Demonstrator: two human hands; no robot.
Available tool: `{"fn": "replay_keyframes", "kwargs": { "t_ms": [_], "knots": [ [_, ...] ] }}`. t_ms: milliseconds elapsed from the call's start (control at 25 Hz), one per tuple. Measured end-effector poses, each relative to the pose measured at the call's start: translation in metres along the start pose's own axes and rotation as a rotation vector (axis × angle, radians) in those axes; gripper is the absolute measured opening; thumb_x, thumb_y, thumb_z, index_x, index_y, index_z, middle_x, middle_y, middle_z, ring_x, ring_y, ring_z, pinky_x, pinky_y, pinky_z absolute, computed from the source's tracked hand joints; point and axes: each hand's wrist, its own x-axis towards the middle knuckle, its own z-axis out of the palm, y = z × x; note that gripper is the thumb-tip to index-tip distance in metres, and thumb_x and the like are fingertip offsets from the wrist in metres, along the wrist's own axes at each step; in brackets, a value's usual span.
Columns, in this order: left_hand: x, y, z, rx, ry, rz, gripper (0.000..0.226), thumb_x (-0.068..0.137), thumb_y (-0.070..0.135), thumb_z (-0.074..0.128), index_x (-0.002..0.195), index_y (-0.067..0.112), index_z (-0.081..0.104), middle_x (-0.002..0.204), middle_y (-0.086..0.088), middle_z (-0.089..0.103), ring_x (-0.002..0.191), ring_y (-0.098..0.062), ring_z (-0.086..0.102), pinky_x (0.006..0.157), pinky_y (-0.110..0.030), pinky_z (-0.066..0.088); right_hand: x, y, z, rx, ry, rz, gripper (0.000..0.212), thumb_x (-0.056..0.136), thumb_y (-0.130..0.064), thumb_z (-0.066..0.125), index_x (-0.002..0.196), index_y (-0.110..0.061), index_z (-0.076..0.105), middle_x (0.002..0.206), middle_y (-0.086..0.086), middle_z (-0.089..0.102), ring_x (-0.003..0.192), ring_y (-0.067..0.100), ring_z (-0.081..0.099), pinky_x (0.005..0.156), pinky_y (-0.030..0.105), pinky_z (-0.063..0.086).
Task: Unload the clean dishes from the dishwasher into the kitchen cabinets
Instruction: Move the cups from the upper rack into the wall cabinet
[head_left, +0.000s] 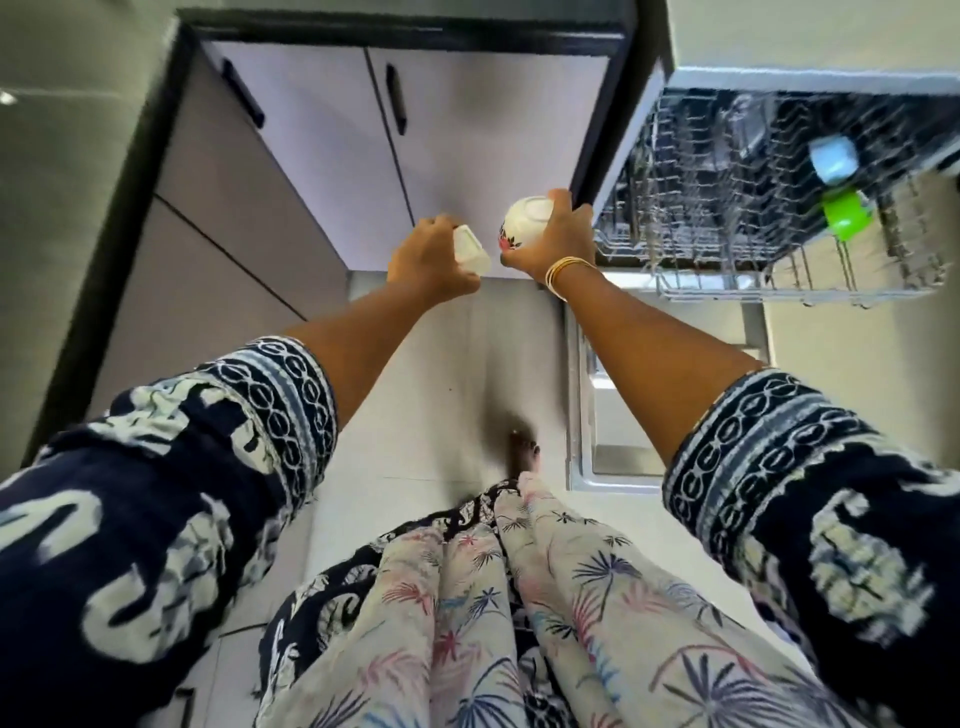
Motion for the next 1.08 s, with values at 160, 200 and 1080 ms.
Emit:
{"fn": "replay_keyframes", "kwargs": {
  "t_ms": [160, 200, 1080],
  "knots": [
    [0.011, -0.023, -0.036, -0.096, 0.094, -0.074, 0.063, 0.061, 0.036, 0.078, 0.112, 0.012, 0.047, 0.106, -0.009, 0.061, 0.095, -0.028, 0.058, 0.072, -0.037, 0.05, 0.02, -0.051, 0.007, -0.013, -0.022, -0.131, 0.093, 0.058, -0.043, 0.082, 0.135, -0.019, 0.036, 0.127, 0.015, 0.04, 0.113, 0.036, 0.05, 0.092, 0.038, 0.051],
    [0.019, -0.026, -0.049, -0.115, 0.113, -0.075, 0.063, 0.061, 0.036, 0.078, 0.111, 0.012, 0.048, 0.105, -0.009, 0.061, 0.094, -0.028, 0.058, 0.072, -0.036, 0.05, 0.03, -0.065, 0.005, -0.003, -0.017, -0.172, 0.091, 0.058, -0.042, 0.083, 0.134, -0.02, 0.037, 0.126, 0.015, 0.041, 0.113, 0.035, 0.051, 0.091, 0.038, 0.052],
    [0.266, 0.09, -0.545, -0.217, 0.82, 0.44, 0.068, 0.064, 0.049, 0.083, 0.113, 0.008, 0.062, 0.111, -0.006, 0.068, 0.102, -0.022, 0.062, 0.076, -0.02, 0.04, 0.256, -0.475, -0.28, 0.146, 0.444, -0.745, 0.097, 0.065, -0.042, 0.082, 0.143, -0.009, 0.035, 0.134, 0.017, 0.052, 0.124, 0.033, 0.049, 0.102, 0.034, 0.04]
  ]
}}
